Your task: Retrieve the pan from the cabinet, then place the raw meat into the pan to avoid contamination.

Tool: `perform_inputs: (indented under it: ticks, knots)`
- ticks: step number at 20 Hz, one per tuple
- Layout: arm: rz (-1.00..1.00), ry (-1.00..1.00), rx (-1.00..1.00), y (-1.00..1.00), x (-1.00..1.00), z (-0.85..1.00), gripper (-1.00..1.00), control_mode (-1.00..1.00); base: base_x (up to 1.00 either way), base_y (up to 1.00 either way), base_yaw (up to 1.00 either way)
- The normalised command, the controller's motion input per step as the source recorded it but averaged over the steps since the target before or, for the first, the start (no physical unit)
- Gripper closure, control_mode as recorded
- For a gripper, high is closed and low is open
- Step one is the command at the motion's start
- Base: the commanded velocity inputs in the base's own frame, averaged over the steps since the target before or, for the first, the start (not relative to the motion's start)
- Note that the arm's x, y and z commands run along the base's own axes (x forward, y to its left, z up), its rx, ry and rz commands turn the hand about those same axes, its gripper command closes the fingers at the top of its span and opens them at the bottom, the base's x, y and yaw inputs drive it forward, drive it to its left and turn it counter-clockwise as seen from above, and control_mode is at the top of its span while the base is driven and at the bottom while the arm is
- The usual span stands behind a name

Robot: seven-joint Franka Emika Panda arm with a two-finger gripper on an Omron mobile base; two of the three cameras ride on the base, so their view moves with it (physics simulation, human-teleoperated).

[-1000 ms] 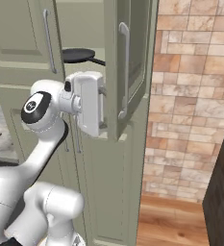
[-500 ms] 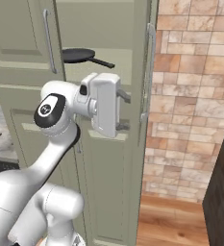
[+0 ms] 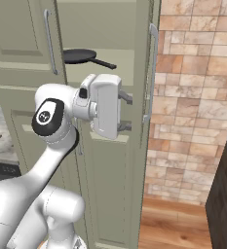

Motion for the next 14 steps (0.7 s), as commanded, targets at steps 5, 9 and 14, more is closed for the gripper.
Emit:
perform_inputs:
  ticks: [5, 9, 14]
  knots:
    - [0.14, 0.00, 0.04, -0.01, 0.02, -0.03, -1.00, -1.00, 0.00, 0.00, 0.00]
    - [0.12, 0.00, 0.03, 0.01, -0.02, 0.00, -1.00, -1.00, 0.00, 0.00, 0.00]
    - [0.09, 0.00, 0.01, 0.19, -0.08, 0.00, -1.00, -1.00, 0.00, 0.00, 0.00]
